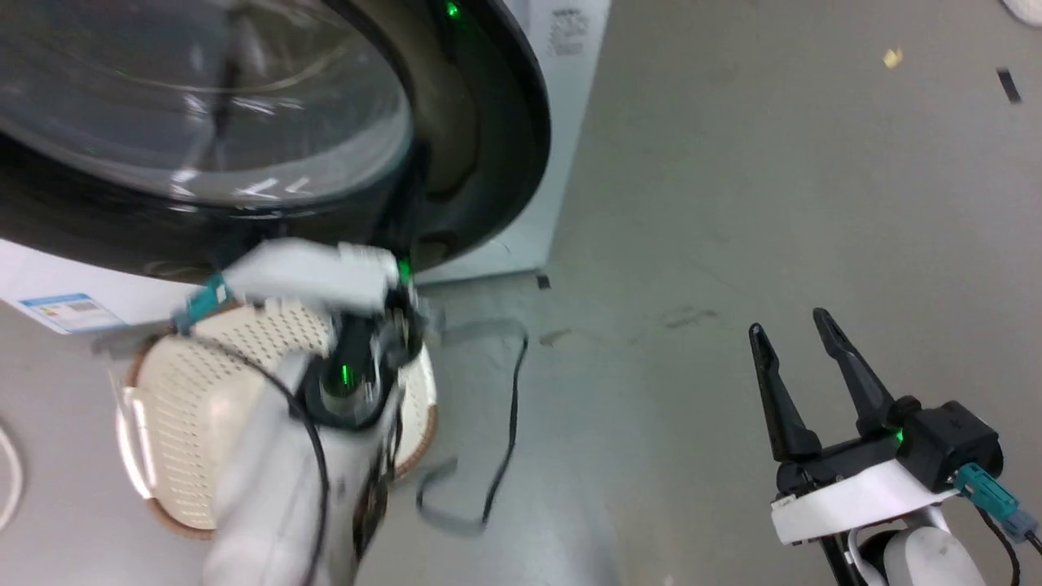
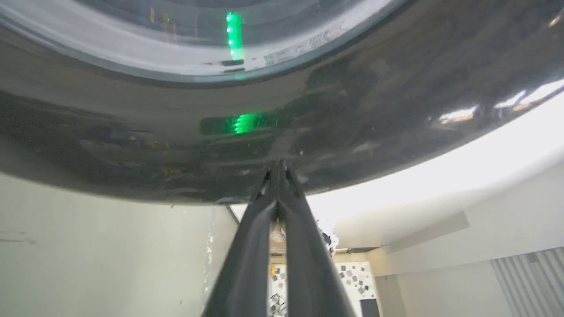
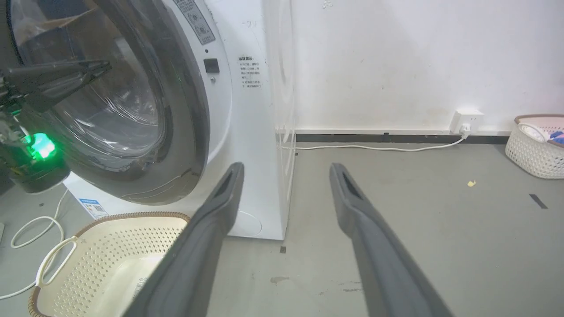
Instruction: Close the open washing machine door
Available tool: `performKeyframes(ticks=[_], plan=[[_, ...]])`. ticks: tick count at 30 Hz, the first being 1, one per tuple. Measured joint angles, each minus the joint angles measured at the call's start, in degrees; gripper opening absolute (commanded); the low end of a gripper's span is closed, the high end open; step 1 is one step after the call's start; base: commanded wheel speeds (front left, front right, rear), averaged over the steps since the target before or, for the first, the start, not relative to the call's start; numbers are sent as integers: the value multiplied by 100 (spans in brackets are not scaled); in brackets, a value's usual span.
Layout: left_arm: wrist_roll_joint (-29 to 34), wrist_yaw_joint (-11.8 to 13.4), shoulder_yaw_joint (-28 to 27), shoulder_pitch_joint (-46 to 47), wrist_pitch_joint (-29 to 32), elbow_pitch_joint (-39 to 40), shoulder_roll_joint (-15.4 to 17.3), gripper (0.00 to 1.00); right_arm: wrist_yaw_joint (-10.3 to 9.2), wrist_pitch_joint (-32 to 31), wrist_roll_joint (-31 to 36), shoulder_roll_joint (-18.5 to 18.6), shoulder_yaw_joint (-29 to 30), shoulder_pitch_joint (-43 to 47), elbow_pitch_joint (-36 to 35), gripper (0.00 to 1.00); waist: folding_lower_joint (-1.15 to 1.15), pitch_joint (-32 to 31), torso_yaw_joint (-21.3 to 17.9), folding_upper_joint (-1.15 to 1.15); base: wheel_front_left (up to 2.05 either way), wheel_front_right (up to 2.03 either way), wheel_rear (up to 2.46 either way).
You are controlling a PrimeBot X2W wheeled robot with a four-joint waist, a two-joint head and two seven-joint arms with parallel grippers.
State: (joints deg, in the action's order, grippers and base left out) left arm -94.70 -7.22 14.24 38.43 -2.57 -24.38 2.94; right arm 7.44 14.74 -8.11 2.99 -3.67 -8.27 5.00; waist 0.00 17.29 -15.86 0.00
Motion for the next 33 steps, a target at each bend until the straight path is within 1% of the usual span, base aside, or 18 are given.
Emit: performKeyframes(ticks=[1,2,3,4,7,8,9,10,12,13,14,15,16,19,20,22,27,33], plan=[[89,-1,52,-193,0,126,42,26,0,0,21,-1,20,3,1,100,0,-65,37,0,0,0,0],[505,-1,287,-650,-45,396,257,63,0,0,60,-3,73,20,4,100,0,-219,113,0,0,0,0],[505,-1,287,-650,-45,396,257,63,0,0,60,-3,73,20,4,100,0,-219,113,0,0,0,0],[802,0,432,-892,-138,539,403,100,0,0,64,-2,112,35,1,100,-1,-299,159,0,0,0,0],[1851,-1,814,-1730,-845,1059,1026,100,0,0,113,-1,227,252,-1,100,-2,-619,375,0,0,0,0],[1851,-1,814,-1730,-845,1059,1026,100,0,0,113,-1,227,252,-1,100,-2,-619,375,0,0,0,0],[2544,-1,916,-2051,-1115,1202,1332,100,0,0,123,-1,255,376,-2,100,-2,-780,505,0,0,0,0],[2544,-1,916,-2051,-1115,1202,1332,100,0,0,123,-1,255,376,-2,100,-2,-780,505,0,0,0,0],[3584,2,616,-2507,-1210,1328,1506,100,0,0,163,-2,282,536,2,100,-1,-989,735,0,0,0,0],[3584,2,616,-2507,-1210,1328,1506,100,0,0,163,-2,282,536,2,100,-1,-989,735,0,0,0,0],[4645,49,216,-2778,-1213,1625,1500,100,0,0,218,-2,268,608,5,100,-1,-1124,892,0,0,0,0],[4645,49,216,-2778,-1213,1625,1500,100,0,0,218,-2,268,608,5,100,-1,-1124,892,0,0,0,0],[5545,57,-38,-3039,-1217,1960,1403,100,0,0,268,-3,260,664,4,100,-2,-1256,1037,0,0,0,0],[6497,70,-319,-3481,-1218,2329,1149,100,0,0,409,-3,232,725,-4,100,-2,-1432,1238,0,0,0,0],[6497,70,-319,-3481,-1218,2329,1149,100,0,0,409,-3,232,725,-4,100,-2,-1432,1238,0,0,0,0],[7390,165,-478,-3826,-1217,2550,1036,100,0,0,434,-4,189,822,-7,100,-2,-1579,1421,0,0,0,0],[8257,456,-751,-4298,-1218,2695,738,100,0,0,448,-3,120,949,25,100,-1,-1750,1668,0,0,0,0],[8606,609,-971,-4591,-1218,2526,508,100,0,0,446,-2,81,1038,27,100,-1,-1816,1891,0,0,0,0]])
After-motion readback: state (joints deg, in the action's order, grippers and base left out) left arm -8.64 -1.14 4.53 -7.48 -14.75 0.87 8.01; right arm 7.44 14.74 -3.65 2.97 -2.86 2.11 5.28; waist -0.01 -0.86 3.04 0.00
